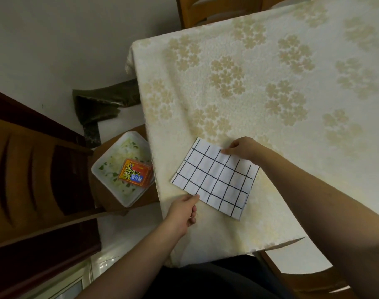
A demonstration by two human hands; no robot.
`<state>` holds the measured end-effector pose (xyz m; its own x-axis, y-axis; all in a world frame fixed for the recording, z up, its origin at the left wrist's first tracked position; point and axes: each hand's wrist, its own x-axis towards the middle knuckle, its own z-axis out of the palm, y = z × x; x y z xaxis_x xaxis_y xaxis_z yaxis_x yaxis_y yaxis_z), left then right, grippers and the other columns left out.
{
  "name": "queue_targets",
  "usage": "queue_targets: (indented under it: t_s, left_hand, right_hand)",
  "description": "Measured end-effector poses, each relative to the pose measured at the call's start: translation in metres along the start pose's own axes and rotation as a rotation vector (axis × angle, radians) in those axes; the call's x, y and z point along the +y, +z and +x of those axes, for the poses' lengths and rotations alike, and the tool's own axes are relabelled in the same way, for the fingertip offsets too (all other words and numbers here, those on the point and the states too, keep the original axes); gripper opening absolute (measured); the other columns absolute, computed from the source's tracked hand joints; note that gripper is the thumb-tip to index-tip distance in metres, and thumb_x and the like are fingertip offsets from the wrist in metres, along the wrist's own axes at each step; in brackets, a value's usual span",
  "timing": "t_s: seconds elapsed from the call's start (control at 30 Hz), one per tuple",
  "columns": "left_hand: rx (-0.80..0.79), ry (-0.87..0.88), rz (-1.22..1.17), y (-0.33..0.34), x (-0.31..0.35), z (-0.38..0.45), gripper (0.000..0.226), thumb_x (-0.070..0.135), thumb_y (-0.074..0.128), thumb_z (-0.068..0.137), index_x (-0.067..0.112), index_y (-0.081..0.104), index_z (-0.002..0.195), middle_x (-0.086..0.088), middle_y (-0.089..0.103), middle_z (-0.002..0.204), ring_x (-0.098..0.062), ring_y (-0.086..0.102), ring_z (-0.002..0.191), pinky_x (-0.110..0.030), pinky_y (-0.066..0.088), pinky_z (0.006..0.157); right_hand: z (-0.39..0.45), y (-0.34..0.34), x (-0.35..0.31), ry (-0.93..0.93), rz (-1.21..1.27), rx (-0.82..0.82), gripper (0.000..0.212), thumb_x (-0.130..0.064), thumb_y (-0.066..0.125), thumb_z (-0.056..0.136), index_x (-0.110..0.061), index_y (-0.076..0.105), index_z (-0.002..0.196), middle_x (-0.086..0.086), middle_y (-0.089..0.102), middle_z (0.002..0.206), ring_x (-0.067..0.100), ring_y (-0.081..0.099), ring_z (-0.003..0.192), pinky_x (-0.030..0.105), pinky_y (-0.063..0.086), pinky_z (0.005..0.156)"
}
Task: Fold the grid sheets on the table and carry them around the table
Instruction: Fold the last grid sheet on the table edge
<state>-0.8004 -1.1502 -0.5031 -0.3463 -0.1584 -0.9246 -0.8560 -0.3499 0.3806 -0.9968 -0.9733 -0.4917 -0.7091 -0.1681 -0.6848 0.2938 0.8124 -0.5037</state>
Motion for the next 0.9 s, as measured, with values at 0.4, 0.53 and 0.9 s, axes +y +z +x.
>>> queue_targets:
  t_s: [0.4,0.53,0.9]
  left_hand:
    - [-0.036,0.165,-0.037,0.007,0.044,-0.003,0.009,0.011,0.055,0.095,0.018,0.057,0.09,0.001,0.05,0.078,-0.009,0.034,0.053,-0.017,0.029,0.042]
    - [-0.09,0.204,-0.104,0.008,0.073,-0.008,0.008,0.012,0.056,0.094,0.017,0.061,0.09,0.001,0.056,0.076,-0.009,0.037,0.049,-0.018,0.04,0.041]
    - [-0.098,0.636,0.101,0.022,0.164,-0.028,0.033,0.012,0.062,0.093,0.017,0.048,0.123,-0.009,0.064,0.088,-0.014,0.062,0.057,-0.025,0.052,0.05]
  right_hand:
    - [-0.045,-0.02,0.046,0.052,0.49,0.071,0.046,-0.055,0.079,0.072,-0.014,0.057,0.076,-0.001,0.034,0.058,0.016,0.027,0.051,0.03,0.025,0.049]
    - [-0.061,-0.016,0.051,0.008,0.686,0.145,0.033,-0.036,0.073,0.085,-0.013,0.053,0.073,-0.001,0.032,0.058,0.014,0.026,0.051,0.025,0.024,0.046]
    - [-0.097,-0.014,0.014,-0.062,0.971,0.496,0.031,-0.021,0.072,0.087,-0.017,0.06,0.116,0.001,0.066,0.085,0.014,0.058,0.064,0.025,0.045,0.058]
